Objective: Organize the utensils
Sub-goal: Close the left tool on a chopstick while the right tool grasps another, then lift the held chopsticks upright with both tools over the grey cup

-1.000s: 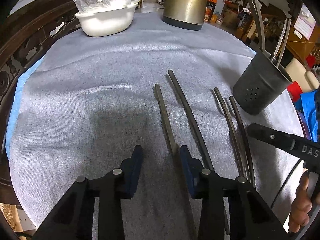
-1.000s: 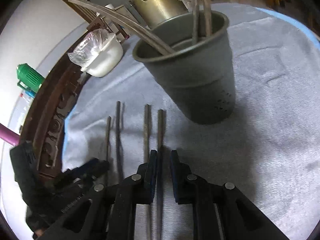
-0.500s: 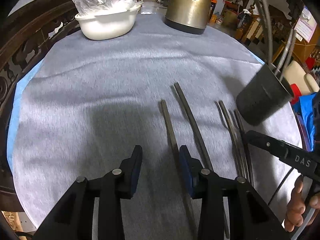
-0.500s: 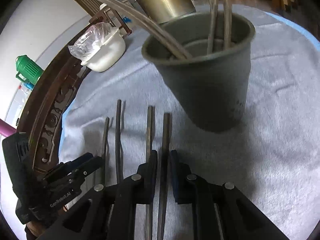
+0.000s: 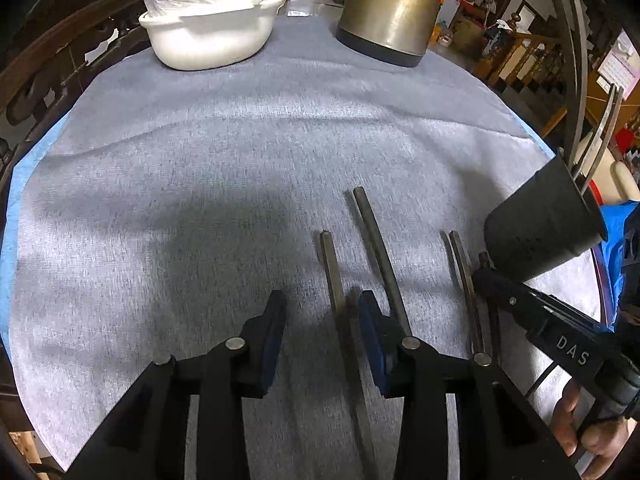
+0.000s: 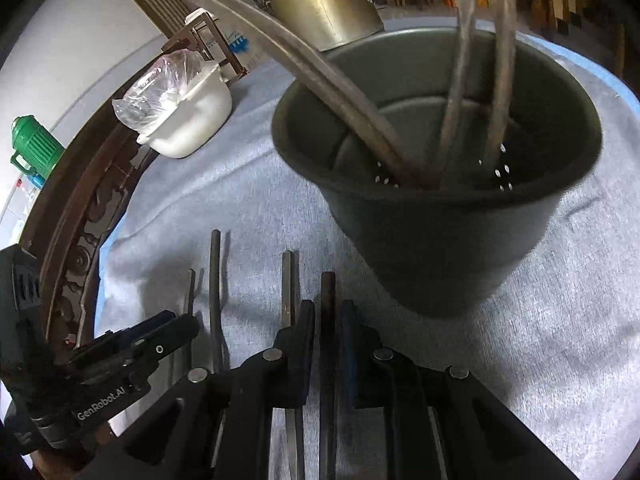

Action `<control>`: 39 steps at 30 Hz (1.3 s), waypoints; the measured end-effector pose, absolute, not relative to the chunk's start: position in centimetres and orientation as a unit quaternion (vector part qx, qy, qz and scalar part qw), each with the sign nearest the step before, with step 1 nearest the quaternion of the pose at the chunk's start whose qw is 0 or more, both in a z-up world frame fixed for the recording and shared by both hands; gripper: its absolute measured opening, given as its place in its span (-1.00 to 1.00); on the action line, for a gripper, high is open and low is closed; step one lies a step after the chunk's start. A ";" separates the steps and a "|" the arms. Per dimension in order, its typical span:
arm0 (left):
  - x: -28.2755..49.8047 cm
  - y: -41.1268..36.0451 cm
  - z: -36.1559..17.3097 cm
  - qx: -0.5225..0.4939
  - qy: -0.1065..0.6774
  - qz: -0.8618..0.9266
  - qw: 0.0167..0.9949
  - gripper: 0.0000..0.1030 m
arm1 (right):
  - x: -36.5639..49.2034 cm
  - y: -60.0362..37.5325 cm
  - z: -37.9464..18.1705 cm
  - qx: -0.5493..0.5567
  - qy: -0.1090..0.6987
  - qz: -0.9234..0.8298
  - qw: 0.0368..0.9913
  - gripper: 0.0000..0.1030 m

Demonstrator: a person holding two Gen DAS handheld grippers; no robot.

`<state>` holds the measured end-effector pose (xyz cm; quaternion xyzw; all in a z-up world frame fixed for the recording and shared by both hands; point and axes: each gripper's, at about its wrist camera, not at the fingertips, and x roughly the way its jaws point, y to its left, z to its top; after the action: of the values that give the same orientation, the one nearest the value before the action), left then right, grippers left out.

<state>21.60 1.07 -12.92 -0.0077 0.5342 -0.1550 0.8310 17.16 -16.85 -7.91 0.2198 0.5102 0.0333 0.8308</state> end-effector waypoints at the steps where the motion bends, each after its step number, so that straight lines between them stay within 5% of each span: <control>1: 21.7 1.1 -12.9 -0.007 0.535 -0.154 0.831 -0.37 | 17.3 -16.7 -7.9 0.214 0.510 0.032 0.832 -0.73; 3: 22.0 1.1 -13.0 -0.011 0.536 -0.155 0.830 -0.65 | 17.5 -16.6 -7.8 0.210 0.510 0.030 0.834 -0.84; 6: 22.4 1.1 -13.2 -0.021 0.537 -0.157 0.828 -0.81 | 17.4 -16.7 -7.6 0.210 0.504 0.030 0.837 -0.84; 30: 16.0 2.5 -1.5 -0.044 0.393 -0.180 0.901 -0.88 | 12.0 -17.5 3.2 0.193 0.359 0.115 0.906 -0.84; 39: 20.4 3.4 -6.7 -0.072 0.506 -0.167 0.843 -0.86 | 10.5 -18.3 4.4 0.198 0.342 0.117 0.911 -0.85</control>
<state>20.42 3.37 -6.66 -0.0723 0.5059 -0.1666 0.8432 10.51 -18.30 4.41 0.1976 0.3424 0.1169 0.9111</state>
